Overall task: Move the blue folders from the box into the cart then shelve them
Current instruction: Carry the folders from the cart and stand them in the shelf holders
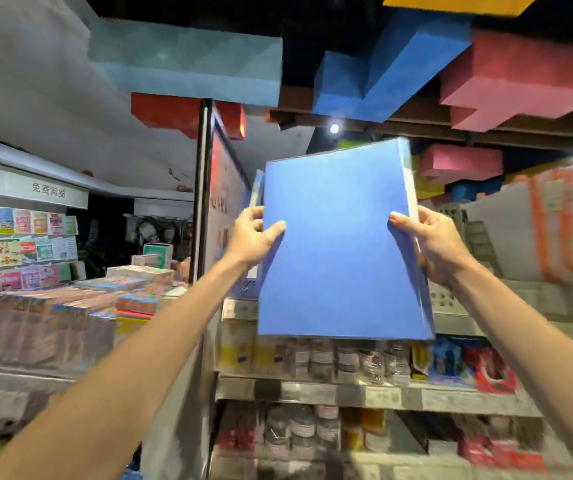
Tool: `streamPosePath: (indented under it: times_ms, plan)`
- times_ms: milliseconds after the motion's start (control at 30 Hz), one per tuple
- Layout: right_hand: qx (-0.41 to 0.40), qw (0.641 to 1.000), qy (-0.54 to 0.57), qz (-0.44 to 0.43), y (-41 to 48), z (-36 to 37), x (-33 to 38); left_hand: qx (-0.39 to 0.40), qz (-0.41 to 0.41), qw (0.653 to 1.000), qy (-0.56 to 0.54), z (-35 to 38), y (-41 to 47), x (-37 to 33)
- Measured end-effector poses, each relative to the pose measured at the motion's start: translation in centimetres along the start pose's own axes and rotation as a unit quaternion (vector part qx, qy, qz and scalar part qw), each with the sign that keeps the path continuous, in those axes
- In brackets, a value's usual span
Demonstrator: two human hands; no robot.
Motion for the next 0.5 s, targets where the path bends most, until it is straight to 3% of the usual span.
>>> streamPosePath:
  times_ms: [133,267,500]
  plan:
    - [-0.101,0.99,-0.06,-0.079,0.1,-6.2,2.3,0.063,0.018,0.992,0.107,5.7,-1.2,0.3]
    - [-0.225,0.944,-0.191,-0.147,1.4,-9.4,2.9,0.106,0.064,0.968,0.219,8.6,-1.6,-0.1]
    - [-0.304,0.906,-0.222,-0.192,4.5,-8.3,2.3,0.108,0.12,0.931,0.326,11.7,0.3,3.0]
Point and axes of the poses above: each hand's wrist, its own y-axis towards the middle knuckle, its own z-axis out of the palm, x = y × z, the point moved 1 cm from there along y, towards the middle knuckle, and after that the axes turned 9 degrees about z, right-handed, at the moved point
